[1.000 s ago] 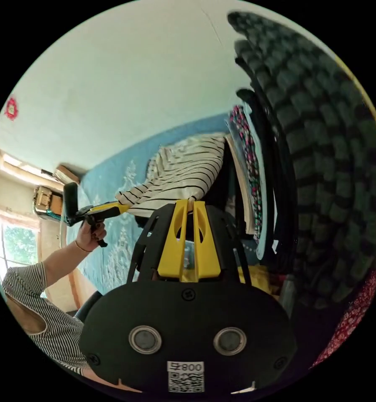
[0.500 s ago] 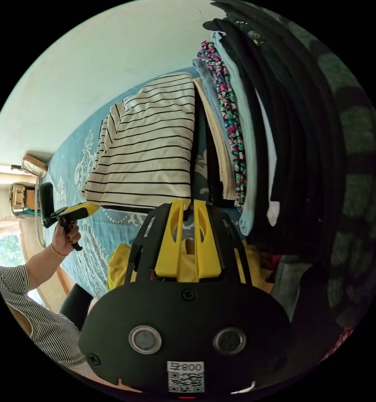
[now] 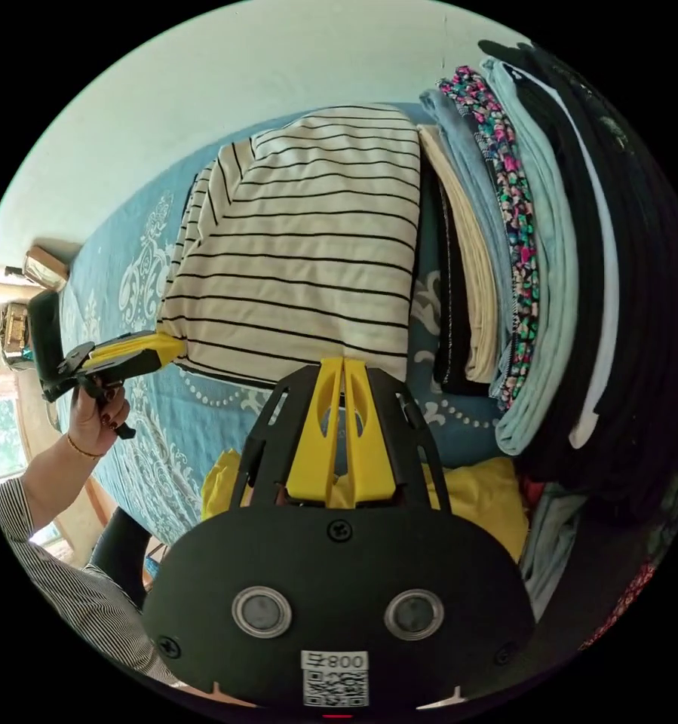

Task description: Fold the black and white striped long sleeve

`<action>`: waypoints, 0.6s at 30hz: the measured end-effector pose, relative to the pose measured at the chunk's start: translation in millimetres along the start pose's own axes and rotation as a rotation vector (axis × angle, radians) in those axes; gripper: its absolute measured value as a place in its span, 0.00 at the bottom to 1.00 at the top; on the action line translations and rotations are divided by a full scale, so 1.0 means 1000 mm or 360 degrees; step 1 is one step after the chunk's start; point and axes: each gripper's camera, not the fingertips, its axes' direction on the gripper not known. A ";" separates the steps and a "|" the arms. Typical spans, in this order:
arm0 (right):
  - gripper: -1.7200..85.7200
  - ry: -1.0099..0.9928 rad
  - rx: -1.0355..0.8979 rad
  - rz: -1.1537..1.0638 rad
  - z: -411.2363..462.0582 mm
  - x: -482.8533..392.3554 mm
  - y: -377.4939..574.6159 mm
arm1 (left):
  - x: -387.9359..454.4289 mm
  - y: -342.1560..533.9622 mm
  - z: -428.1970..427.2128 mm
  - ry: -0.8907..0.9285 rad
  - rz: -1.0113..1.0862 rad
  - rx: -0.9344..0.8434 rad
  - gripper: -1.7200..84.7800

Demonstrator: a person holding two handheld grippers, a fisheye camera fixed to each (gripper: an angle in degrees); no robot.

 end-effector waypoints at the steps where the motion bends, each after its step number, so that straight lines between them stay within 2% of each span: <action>1: 0.02 -0.0007 0.0019 0.0018 -0.002 -0.001 0.001 | 0.008 0.003 -0.006 0.0014 -0.0015 0.0028 0.02; 6: 0.02 0.0061 0.0202 0.0014 -0.054 -0.020 0.026 | 0.065 0.037 -0.058 -0.0035 0.0124 0.0106 0.02; 9: 0.02 0.0039 0.0394 -0.0025 -0.096 -0.045 0.067 | 0.111 0.086 -0.088 -0.0256 0.0302 0.0039 0.02; 11: 0.02 0.0011 0.0529 -0.0058 -0.122 -0.076 0.108 | 0.148 0.138 -0.096 -0.0526 0.0469 -0.0143 0.02; 13: 0.02 -0.0046 0.0569 -0.0094 -0.132 -0.108 0.138 | 0.167 0.179 -0.094 -0.0678 0.0526 -0.0324 0.02; 15: 0.02 -0.0101 0.0520 -0.0136 -0.125 -0.148 0.164 | 0.184 0.219 -0.093 -0.0783 0.0570 -0.0463 0.02; 18: 0.02 -0.0218 0.0264 -0.0208 -0.082 -0.221 0.202 | 0.209 0.273 -0.099 -0.0849 0.0608 -0.0565 0.02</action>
